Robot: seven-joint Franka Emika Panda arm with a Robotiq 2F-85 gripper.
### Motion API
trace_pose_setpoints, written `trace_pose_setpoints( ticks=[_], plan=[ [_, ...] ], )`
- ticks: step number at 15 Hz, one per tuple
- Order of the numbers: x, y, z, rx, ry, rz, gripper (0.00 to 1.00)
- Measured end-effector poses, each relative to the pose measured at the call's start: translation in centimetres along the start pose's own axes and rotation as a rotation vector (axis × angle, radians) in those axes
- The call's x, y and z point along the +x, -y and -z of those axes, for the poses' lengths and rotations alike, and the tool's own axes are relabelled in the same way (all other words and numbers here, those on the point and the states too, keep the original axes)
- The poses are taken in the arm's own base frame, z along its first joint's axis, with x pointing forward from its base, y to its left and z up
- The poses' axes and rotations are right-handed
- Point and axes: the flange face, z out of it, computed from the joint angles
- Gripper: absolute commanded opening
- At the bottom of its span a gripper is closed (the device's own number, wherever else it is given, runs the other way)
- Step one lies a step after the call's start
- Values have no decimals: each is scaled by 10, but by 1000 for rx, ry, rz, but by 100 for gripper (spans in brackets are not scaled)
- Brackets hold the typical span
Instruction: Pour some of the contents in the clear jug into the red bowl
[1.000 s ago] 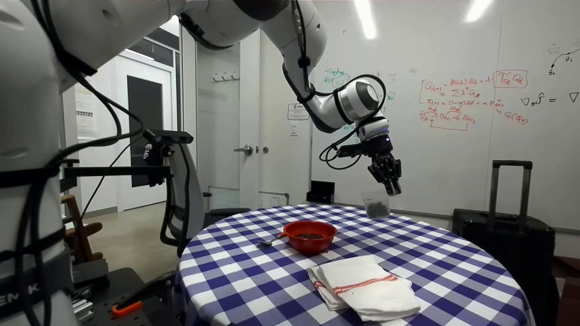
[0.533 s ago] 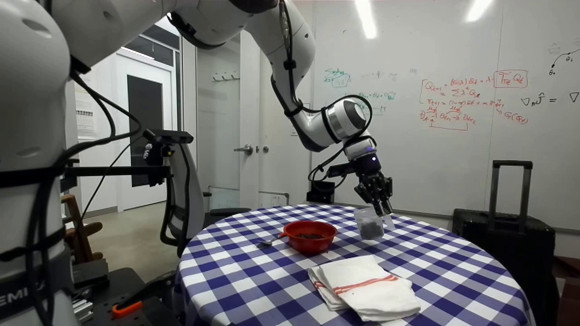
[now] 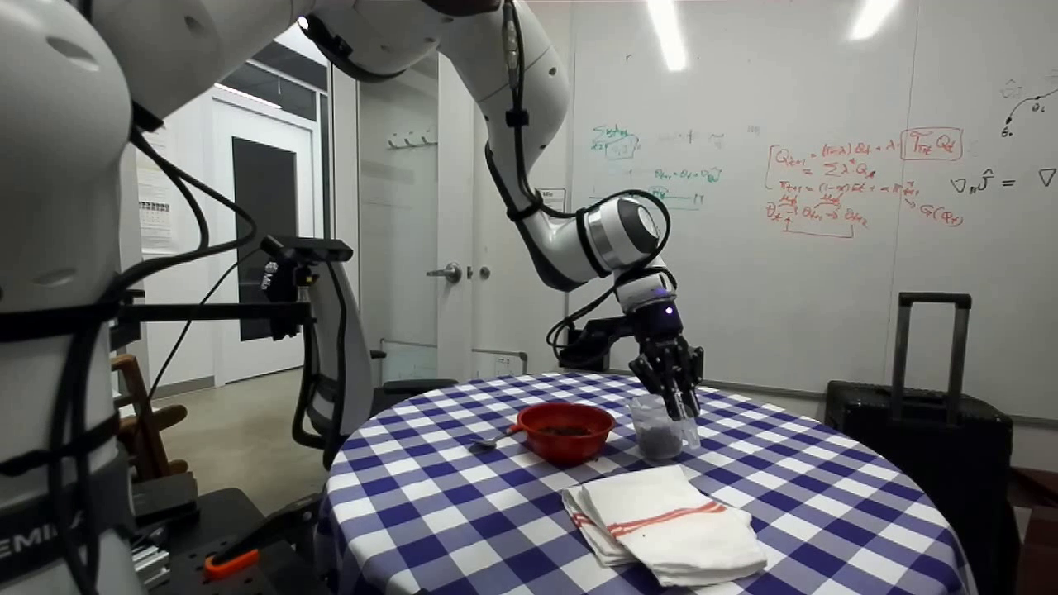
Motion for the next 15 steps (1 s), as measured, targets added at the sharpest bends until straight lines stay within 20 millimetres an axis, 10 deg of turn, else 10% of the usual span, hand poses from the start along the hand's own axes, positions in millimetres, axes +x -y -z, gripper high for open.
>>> trace_pose_setpoints(
  ticks=[6, 15],
  plan=[
    [4, -14, -1, -7, 25, 0, 100],
    [49, -32, 83, 177, 191, 149, 100]
  ],
)
